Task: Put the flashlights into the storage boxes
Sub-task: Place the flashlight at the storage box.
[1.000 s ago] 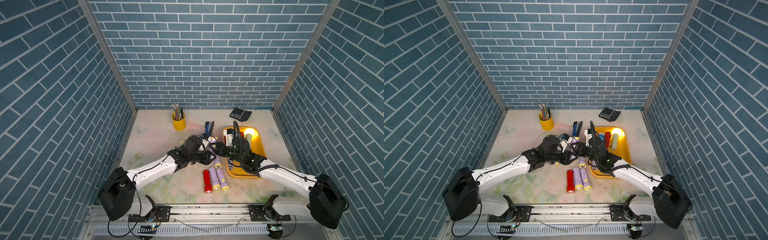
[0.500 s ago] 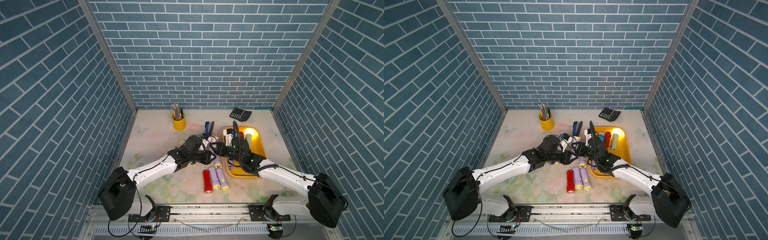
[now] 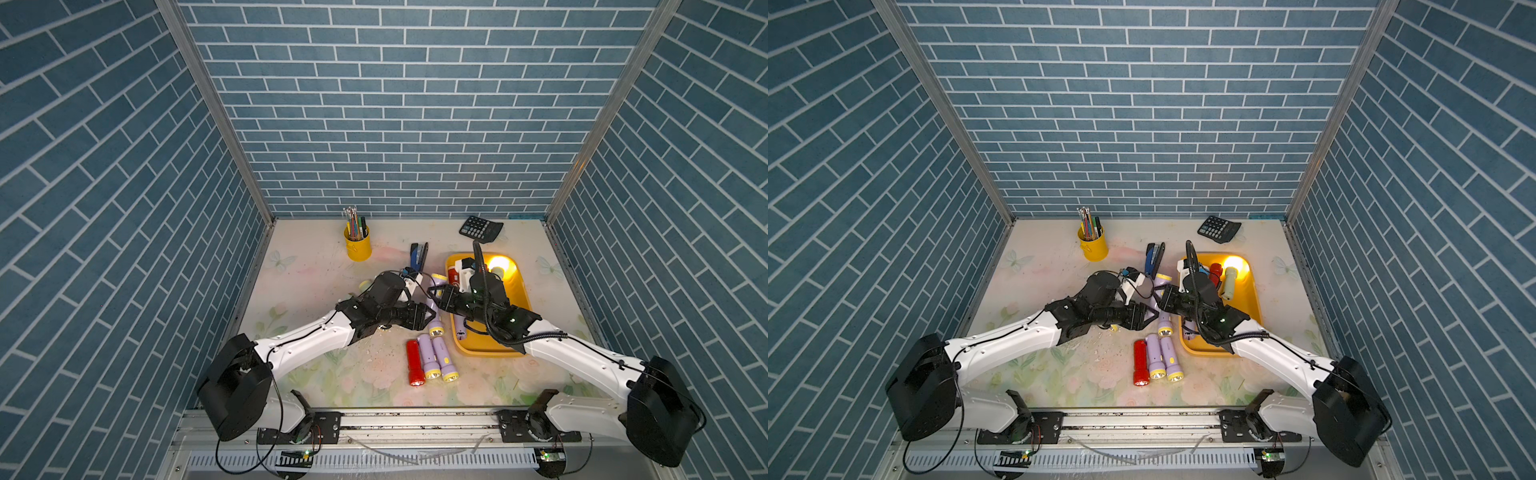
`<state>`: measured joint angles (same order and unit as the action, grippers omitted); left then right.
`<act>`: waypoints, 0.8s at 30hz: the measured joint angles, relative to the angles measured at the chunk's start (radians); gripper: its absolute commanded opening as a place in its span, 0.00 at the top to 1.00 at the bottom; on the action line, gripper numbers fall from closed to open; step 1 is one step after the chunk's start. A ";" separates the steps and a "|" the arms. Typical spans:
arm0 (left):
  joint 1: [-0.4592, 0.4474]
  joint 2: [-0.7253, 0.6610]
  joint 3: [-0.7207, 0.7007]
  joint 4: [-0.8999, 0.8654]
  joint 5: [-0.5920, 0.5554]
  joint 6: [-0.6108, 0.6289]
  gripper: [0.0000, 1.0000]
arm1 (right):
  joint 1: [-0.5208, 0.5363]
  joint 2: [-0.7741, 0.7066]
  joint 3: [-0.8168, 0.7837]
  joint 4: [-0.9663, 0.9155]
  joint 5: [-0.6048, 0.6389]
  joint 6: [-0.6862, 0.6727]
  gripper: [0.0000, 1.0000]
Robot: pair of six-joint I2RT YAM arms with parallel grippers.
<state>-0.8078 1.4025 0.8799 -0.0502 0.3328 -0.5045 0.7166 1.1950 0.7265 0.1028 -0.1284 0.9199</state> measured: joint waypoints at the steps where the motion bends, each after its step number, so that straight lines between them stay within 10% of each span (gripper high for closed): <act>1: -0.001 0.000 0.000 -0.001 -0.003 -0.001 0.27 | -0.022 -0.014 0.000 -0.017 -0.003 -0.001 0.78; 24: -0.002 0.056 0.055 -0.131 -0.108 0.025 0.18 | -0.580 -0.044 0.002 -0.497 -0.406 -0.226 0.80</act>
<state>-0.8093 1.4582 0.9348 -0.1814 0.2249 -0.4797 0.1368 1.1507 0.7280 -0.3943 -0.5346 0.6937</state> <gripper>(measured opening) 0.821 0.384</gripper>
